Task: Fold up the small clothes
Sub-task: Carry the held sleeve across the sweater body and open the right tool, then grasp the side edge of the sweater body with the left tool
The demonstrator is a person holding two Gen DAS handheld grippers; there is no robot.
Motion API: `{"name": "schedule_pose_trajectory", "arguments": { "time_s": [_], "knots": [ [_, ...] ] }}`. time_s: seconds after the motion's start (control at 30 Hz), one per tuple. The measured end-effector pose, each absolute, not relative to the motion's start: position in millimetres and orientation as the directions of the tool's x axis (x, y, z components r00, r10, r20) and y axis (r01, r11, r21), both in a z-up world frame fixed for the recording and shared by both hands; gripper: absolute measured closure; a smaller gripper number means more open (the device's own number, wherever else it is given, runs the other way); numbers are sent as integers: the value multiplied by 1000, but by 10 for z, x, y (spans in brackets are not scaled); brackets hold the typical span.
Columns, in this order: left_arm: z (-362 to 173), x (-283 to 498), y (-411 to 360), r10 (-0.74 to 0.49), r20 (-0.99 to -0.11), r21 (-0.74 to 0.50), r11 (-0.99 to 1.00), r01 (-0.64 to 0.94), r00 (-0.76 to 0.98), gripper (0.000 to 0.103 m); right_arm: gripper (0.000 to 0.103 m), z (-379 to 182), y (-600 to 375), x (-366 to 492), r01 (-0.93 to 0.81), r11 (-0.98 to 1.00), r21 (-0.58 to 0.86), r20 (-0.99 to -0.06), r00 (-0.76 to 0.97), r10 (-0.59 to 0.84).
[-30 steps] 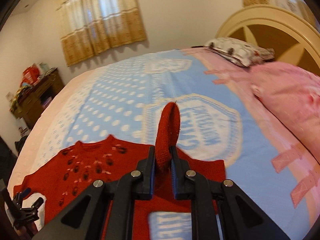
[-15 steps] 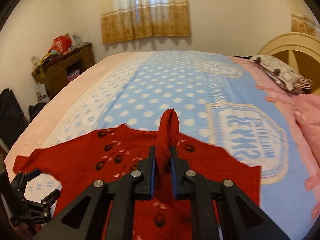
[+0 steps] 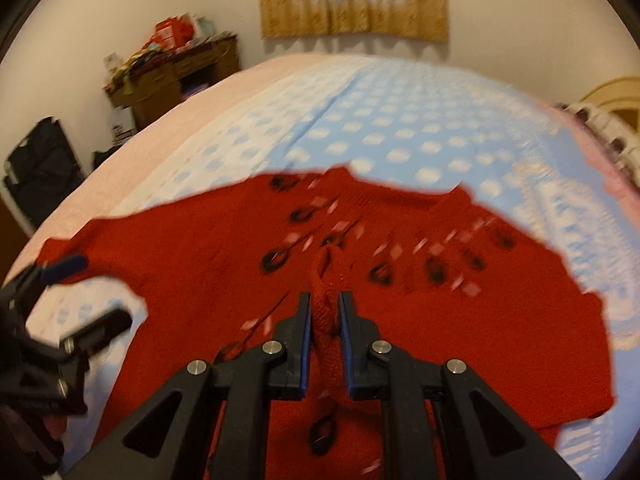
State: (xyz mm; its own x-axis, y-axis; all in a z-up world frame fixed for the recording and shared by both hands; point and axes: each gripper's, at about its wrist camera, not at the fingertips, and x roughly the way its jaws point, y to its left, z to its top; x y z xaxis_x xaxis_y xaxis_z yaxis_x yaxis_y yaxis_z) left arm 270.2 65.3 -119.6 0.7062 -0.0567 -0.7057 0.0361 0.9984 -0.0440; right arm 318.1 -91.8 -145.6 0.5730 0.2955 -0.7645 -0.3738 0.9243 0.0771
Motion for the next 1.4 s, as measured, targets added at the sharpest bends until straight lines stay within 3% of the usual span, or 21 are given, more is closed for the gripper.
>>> {"name": "schedule_pose_trajectory", "arguments": {
  "time_s": [0.03,0.1,0.13,0.37,0.67,0.77,0.83,0.9,1.0,1.4],
  "knots": [
    [-1177,2699,642,-58,-705,-40,998,42,706,0,82,-1517,-935,3177,-374,924,85,-778,554,296],
    [-1139,2681,617,-55,-703,-30,998,47,709,0,36,-1599,-1057,3113,-374,920,115,-796,519,310],
    [-1123,2678,599,-52,-702,-22,998,51,710,0,34,-1615,-1127,3074,-373,919,132,-797,511,322],
    [-1092,2813,269,-96,-721,-2,991,137,686,1,34,-1586,-1652,2527,-344,935,83,-795,543,270],
    [-1313,3181,-414,-220,-803,-77,960,269,554,28,33,-1621,-1717,2015,-353,934,-51,-751,630,197],
    [-1454,3279,-552,-223,-832,-83,955,284,508,40,33,-1529,-1675,1901,-362,927,-95,-708,679,192],
    [-1600,3368,-589,-221,-858,-98,957,274,464,60,33,-1511,-1643,1848,-370,921,-122,-691,698,189],
    [-1649,3399,-576,-257,-858,-145,952,270,445,69,33,-1534,-1609,1813,-378,915,-145,-688,702,181],
    [-1606,3387,-575,-282,-841,-163,946,280,461,92,33,-1558,-1585,1804,-379,911,-163,-689,704,170],
    [-909,3153,-48,-246,-701,-95,962,254,670,95,32,-1598,-1611,1786,-357,921,-153,-708,690,149]
  ]
}}
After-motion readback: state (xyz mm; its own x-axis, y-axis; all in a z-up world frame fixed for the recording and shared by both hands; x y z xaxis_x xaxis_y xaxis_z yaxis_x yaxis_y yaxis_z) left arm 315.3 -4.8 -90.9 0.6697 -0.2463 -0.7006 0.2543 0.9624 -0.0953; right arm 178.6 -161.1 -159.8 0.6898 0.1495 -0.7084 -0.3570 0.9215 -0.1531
